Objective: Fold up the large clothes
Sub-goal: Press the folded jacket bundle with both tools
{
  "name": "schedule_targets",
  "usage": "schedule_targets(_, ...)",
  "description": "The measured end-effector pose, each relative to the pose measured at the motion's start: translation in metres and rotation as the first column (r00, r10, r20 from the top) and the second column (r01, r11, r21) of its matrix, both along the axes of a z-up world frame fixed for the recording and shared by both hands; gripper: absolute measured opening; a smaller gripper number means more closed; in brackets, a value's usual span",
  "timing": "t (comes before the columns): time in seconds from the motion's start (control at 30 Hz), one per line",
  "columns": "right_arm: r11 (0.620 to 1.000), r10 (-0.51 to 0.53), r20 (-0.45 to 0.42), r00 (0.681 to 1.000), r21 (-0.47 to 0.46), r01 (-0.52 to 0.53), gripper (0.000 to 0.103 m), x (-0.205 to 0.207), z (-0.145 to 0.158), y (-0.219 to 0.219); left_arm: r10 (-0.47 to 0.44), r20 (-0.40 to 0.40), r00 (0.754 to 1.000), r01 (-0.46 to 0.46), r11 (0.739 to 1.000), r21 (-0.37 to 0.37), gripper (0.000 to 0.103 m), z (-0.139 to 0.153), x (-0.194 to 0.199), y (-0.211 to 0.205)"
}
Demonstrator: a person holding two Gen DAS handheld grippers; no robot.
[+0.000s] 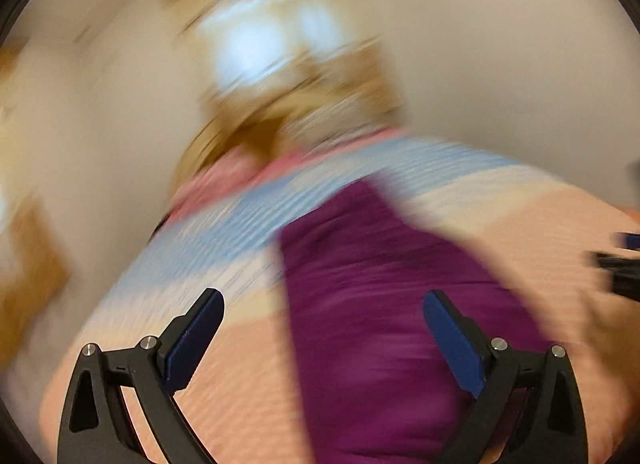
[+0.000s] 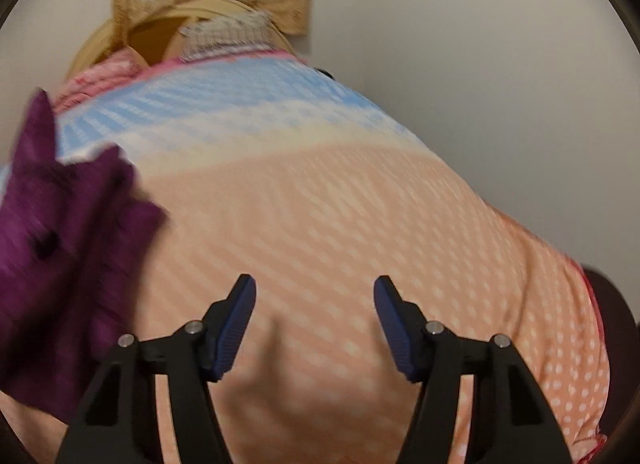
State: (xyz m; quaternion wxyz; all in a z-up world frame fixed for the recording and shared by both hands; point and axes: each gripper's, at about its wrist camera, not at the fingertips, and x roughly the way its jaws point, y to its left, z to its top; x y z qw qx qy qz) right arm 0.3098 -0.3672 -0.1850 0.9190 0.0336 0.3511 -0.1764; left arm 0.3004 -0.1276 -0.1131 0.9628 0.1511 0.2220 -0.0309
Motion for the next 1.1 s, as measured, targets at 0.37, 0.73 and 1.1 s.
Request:
schedule_targets(0.37,0.981,0.191,0.068,0.979,-0.033,-0.189,0.050,0.120,0.071,0.155,0.382,-0.202,0.902,-0.405,0.910,-0.085,0.100,-0.038,0.137,0.083)
schedule_targets(0.73,0.996,0.086,-0.023,0.996,0.028,-0.085,0.044,0.131,-0.013,0.124,0.135,-0.208,0.969,-0.179,0.961,-0.210,0.100,-0.052,0.150,0.023)
schedule_targets(1.1,0.989,0.039,0.012,0.999,0.141,-0.040,0.044,0.115,-0.043,0.085,0.079,-0.187,0.979,-0.085,0.996,-0.023,0.101,-0.080,0.152,-0.050)
